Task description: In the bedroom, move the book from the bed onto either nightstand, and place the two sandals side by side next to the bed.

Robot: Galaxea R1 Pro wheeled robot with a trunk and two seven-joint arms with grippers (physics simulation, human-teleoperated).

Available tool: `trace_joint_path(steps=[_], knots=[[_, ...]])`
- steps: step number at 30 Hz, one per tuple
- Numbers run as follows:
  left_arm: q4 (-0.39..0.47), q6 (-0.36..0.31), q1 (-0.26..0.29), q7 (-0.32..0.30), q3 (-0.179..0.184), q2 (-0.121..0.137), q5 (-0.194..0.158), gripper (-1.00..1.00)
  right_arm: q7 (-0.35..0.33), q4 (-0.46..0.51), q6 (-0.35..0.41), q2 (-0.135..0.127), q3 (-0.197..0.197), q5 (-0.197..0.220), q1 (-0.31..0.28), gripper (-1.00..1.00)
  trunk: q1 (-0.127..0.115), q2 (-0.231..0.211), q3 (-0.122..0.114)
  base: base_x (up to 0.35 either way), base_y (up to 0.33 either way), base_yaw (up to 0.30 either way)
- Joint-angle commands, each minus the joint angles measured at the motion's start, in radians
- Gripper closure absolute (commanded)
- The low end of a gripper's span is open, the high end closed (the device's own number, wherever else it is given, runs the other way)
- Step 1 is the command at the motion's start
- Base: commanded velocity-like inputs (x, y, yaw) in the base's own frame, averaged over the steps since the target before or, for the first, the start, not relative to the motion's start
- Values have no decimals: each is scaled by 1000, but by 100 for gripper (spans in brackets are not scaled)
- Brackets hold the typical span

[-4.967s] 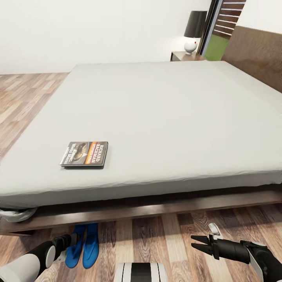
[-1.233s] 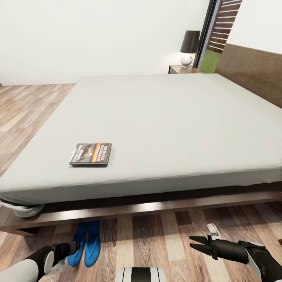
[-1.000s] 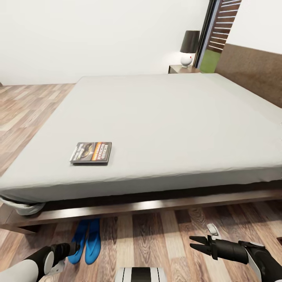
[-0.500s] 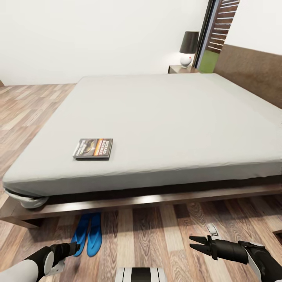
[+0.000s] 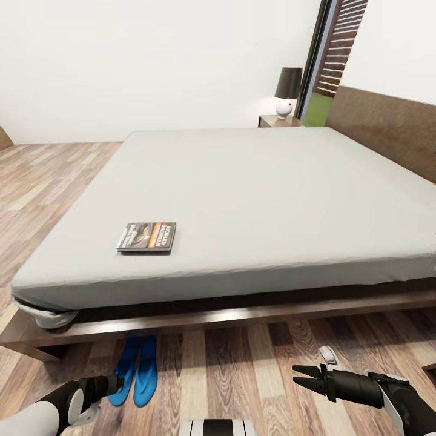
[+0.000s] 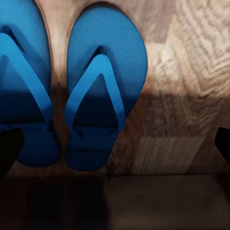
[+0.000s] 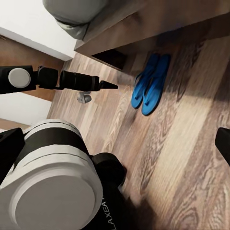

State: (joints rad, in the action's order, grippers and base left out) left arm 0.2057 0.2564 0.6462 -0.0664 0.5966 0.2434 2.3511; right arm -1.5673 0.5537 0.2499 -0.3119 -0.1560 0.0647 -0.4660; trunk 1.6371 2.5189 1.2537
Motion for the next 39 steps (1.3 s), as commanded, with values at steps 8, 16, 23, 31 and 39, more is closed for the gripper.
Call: trace_joint_path(steps=[8, 16, 23, 31, 39], knots=[[3, 8, 0, -2, -1, 0, 5, -100, -3, 0, 11, -1, -1, 1, 0, -100, -2, 0, -11, 0, 0, 0], [1, 11, 0, -1, -3, 0, 5, -100, -3, 0, 11, -1, -1, 1, 0, -100, -2, -1, -15, 0, 0, 0], [-24, 14, -2, 0, -3, -1, 5, -100, -3, 0, 11, -1, -1, 1, 0, -100, -2, -1, -15, 0, 0, 0], [-77, 15, -2, 32, -3, 0, 5, -100, -3, 0, 11, -1, -2, 2, 0, -100, -5, -2, -42, 0, 0, 0], [-120, 15, -2, 51, -3, 0, 5, -100, -3, 0, 11, -1, -2, 3, 0, -100, -7, -3, -57, 0, 0, 0]])
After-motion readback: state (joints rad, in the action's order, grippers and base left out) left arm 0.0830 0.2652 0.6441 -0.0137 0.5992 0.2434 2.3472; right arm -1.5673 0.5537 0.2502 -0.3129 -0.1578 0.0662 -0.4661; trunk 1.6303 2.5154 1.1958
